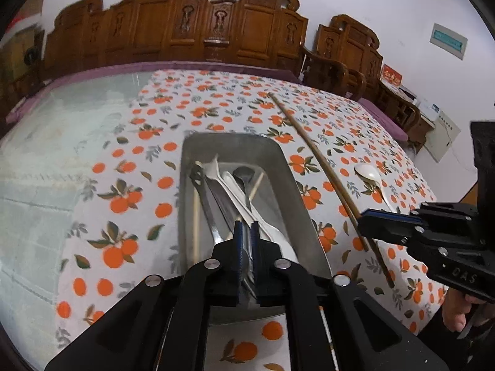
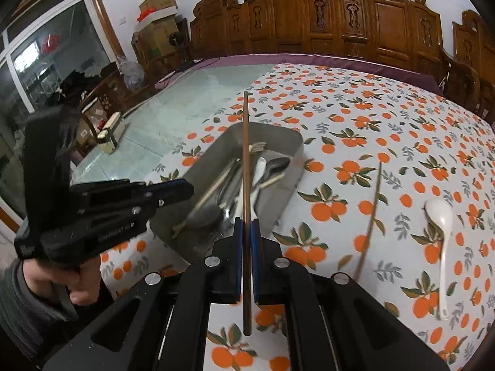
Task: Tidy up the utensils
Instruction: 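Carry the chopstick into the tray with the right gripper while the left gripper returns over the tray, then release the chopstick into the tray by opening the right gripper, then grasp the white plastic spoon with the right gripper while the left gripper grasps the wooden chopstick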
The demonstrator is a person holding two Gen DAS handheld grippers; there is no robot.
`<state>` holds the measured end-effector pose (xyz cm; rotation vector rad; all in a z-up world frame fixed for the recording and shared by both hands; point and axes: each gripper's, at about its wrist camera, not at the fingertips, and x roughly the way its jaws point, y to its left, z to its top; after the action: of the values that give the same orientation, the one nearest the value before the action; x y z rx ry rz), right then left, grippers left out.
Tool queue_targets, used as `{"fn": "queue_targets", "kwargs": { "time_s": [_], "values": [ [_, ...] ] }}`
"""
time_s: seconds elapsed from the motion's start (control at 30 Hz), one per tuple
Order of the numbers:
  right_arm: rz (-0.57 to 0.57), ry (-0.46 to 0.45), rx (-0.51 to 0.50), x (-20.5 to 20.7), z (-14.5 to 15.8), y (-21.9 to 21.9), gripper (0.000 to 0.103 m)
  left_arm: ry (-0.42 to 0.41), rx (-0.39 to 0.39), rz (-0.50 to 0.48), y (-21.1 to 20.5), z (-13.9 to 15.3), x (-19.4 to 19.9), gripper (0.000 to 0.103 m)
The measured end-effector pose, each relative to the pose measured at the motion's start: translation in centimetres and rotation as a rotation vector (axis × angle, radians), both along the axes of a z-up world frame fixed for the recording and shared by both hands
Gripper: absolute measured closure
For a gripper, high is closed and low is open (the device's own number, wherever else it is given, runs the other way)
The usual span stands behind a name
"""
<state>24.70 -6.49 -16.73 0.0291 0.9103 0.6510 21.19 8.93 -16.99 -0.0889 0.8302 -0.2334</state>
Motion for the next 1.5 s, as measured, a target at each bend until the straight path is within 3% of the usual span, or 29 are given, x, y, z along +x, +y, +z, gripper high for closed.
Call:
{"fn": "queue_targets", "kwargs": {
  "time_s": [0.17,0.37,0.47,0.57,0.8,0.93,1.1,1.23,1.3,1.5],
  "values": [
    [-0.019,0.023,0.048,1.3,0.0,1.5,0.097,-0.021,0.019,0.032,0.9,0.5,0.0,0.088],
    [-0.066,0.065,0.083,3.6,-1.3,3.3,0.097,-0.045,0.033,0.09,2.6,1.1,0.1,0.073],
    [-0.082,0.078,0.084,3.9,-2.1,3.9,0.097,-0.045,0.032,0.114,3.3,1.1,0.1,0.071],
    [-0.081,0.097,0.075,4.0,-3.2,4.4,0.097,-0.049,0.046,0.127,3.5,1.2,0.2,0.053],
    [-0.062,0.12,0.109,3.6,-4.3,3.5,0.093,-0.055,0.055,0.126,3.4,1.3,0.1,0.044],
    [-0.064,0.067,0.087,2.8,-3.5,1.3,0.092,-0.055,0.061,0.12,3.0,1.3,0.1,0.041],
    [-0.091,-0.053,-0.011,1.2,-2.0,-3.5,0.079,-0.07,0.068,0.103,1.4,1.7,-0.1,0.029],
    [-0.126,-0.119,-0.089,0.6,-1.5,-7.6,0.078,-0.095,0.078,0.059,-0.6,2.2,-0.3,0.016],
    [-0.147,-0.135,-0.108,0.8,-1.5,-9.6,0.07,-0.109,0.079,0.046,-1.5,2.3,-0.4,0.013],
    [-0.227,-0.142,-0.153,2.5,-2.5,-14.8,0.065,-0.123,0.078,-0.007,-4.6,2.2,-0.3,0.01]
  ]
}}
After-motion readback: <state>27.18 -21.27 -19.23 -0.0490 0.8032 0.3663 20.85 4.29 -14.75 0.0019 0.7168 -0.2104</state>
